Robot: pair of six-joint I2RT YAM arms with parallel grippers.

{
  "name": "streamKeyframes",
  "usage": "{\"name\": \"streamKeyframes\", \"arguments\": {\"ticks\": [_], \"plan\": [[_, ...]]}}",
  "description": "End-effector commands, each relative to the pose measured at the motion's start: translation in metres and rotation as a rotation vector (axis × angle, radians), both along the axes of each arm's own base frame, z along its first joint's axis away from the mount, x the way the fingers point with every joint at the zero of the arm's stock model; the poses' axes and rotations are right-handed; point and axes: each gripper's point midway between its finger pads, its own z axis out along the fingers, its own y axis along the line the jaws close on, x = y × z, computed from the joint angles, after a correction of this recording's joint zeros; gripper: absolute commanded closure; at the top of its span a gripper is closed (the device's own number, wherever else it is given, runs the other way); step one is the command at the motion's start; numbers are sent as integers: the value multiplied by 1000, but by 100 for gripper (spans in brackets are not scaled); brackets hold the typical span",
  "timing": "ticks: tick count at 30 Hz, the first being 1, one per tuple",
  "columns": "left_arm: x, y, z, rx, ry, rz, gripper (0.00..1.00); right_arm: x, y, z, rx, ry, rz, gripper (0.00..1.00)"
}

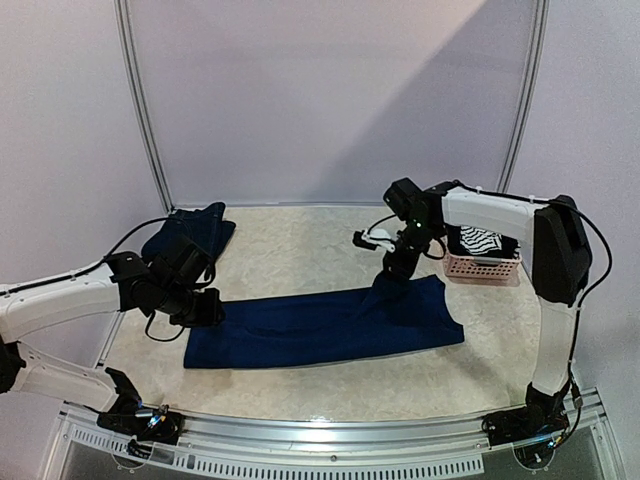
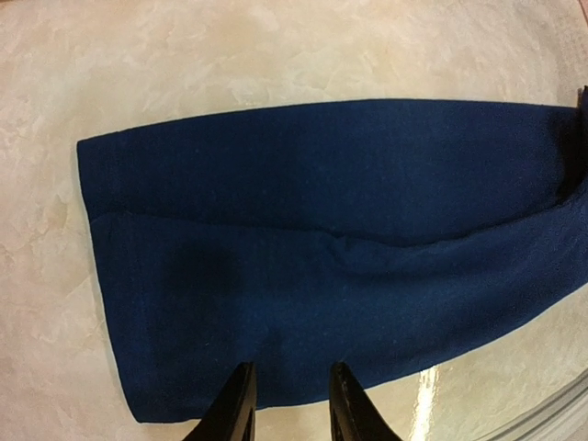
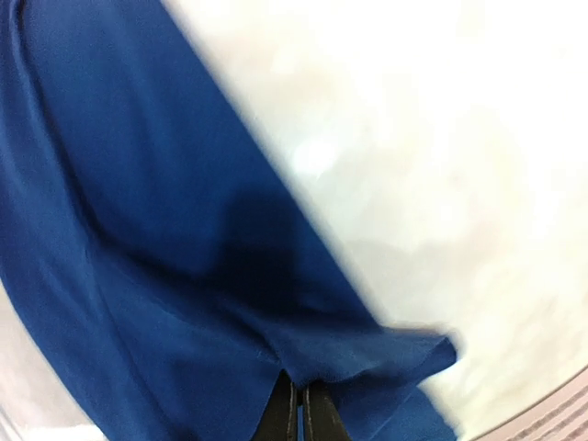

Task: Fold and stack the mixed laundry pile
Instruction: Rotate the rectangle-folded T-shirt at the center of the board.

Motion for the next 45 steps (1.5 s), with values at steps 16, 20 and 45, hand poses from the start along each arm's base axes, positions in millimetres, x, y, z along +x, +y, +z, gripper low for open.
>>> {"name": "streamKeyframes", "arguments": {"ticks": [16, 20, 45], "plan": [[-32, -6, -18, 53, 83, -179, 71, -31, 11, 25, -39, -87, 28, 54], [-43, -6, -19, 190, 135, -296, 71, -61, -20, 16, -81, -52, 41, 53], [-64, -51, -51, 648, 294, -1077, 71, -145, -124, -50, -306, -140, 288, 55]]}}
